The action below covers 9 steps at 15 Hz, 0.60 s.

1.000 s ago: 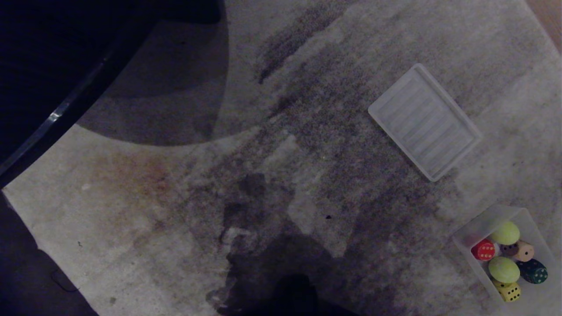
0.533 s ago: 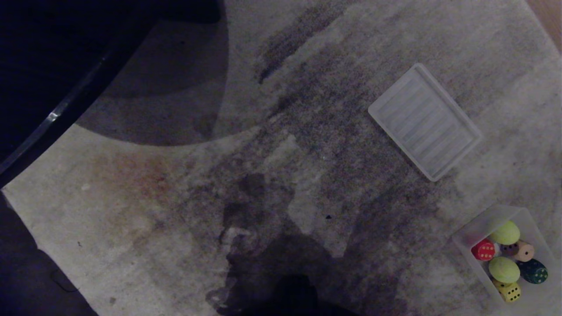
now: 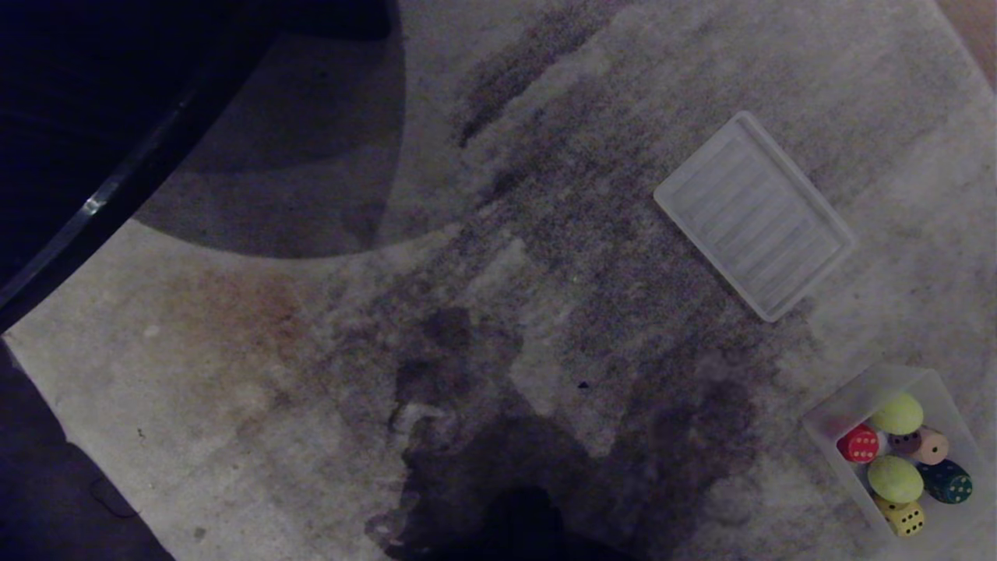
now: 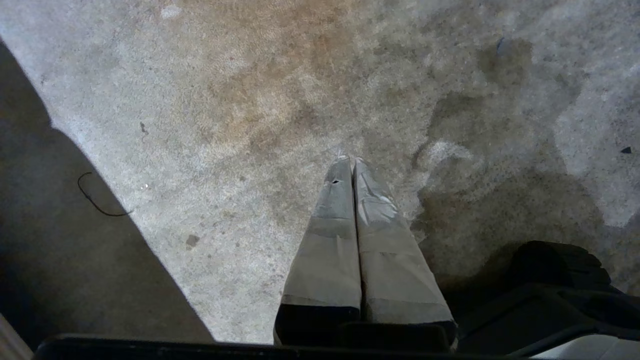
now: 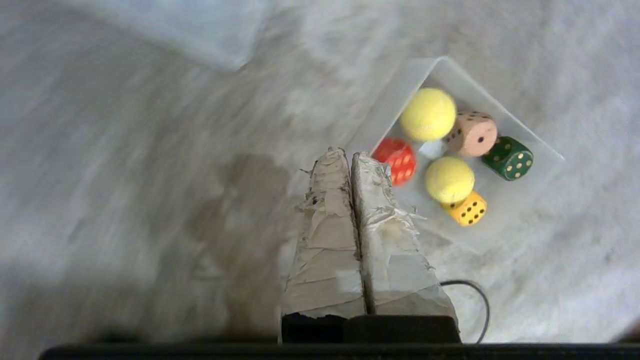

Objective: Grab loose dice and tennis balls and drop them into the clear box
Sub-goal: Close the lid

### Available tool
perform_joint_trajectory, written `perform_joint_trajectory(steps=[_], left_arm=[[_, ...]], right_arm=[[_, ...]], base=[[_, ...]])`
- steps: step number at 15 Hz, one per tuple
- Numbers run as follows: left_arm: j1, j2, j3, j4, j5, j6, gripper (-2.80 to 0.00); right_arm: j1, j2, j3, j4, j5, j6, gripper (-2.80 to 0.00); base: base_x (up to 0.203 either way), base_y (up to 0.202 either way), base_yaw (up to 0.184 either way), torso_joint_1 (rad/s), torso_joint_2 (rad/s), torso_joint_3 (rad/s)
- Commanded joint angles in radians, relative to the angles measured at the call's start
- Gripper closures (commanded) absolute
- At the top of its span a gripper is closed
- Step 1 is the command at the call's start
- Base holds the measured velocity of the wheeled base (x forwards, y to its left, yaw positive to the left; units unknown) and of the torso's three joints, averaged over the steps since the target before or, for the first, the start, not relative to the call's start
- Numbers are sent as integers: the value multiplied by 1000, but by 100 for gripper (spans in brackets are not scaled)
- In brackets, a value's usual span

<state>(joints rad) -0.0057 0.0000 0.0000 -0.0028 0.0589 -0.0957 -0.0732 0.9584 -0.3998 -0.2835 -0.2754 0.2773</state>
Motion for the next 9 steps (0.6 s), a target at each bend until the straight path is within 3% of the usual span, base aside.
perform_joint_trajectory(steps=[1,5,6,9], left_arm=[[0,2,2,0,1,-1,0],[0,2,2,0,1,-1,0],[0,2,2,0,1,-1,0],[0,2,2,0,1,-1,0]], right_arm=[[-14,388,-37,-201,-44,79,0],[-20,694,-188,-402,-87,282,0],[-19,746,-228,-432,-86,330,-280],[-17,853,-279,-550,3,390,-280]], base=[[0,0,0,0,0,0],[0,0,0,0,0,0],[0,0,0,0,0,0],[0,0,0,0,0,0]])
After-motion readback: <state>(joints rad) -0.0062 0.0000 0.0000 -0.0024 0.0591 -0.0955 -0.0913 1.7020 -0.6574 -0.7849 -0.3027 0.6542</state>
